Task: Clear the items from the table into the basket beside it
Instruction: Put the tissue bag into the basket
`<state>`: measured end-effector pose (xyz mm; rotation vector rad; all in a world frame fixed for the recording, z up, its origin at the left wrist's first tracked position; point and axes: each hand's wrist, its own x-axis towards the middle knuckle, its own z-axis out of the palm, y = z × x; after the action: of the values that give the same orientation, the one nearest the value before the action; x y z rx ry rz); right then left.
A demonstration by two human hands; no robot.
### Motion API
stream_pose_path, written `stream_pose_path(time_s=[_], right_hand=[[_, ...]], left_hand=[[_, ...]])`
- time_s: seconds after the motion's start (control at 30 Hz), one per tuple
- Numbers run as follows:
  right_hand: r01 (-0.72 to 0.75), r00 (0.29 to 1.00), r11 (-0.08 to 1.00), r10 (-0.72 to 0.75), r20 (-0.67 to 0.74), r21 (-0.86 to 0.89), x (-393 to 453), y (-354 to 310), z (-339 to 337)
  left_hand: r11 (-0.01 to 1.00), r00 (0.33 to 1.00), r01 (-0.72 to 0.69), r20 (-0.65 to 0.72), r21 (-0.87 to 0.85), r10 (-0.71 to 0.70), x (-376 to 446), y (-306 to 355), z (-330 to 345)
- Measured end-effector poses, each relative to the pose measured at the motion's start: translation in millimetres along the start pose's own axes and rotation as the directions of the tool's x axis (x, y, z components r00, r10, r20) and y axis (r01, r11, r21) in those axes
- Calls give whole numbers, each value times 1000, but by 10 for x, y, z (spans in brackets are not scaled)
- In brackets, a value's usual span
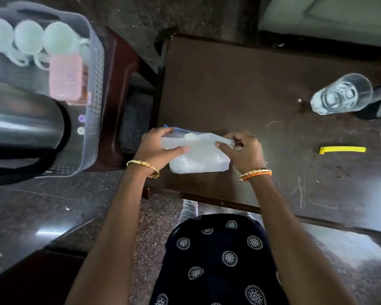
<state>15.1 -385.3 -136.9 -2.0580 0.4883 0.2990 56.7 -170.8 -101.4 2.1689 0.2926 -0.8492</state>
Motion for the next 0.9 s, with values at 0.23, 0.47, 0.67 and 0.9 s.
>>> stream_pose_path(time_s=[0.23,0.47,0.67,0.9], right_hand=[[14,999,945,-25,27,327,60,-736,161],[-130,966,827,-19,258,548,154,-1609,476],[-20,996,847,-28,83,532,405,-2277,915],[-3,995,814,-56,83,581,968,-2998,1627]], left_hand=[[962,980,-96,-193,-257,46,2,-140,-660],[902,767,-297,-641,-312,31,162,-13,-1083],[932,587,-305,-809,-195,23,205,128,-1728],[985,603,78,-794,151,74,250,134,-2193]])
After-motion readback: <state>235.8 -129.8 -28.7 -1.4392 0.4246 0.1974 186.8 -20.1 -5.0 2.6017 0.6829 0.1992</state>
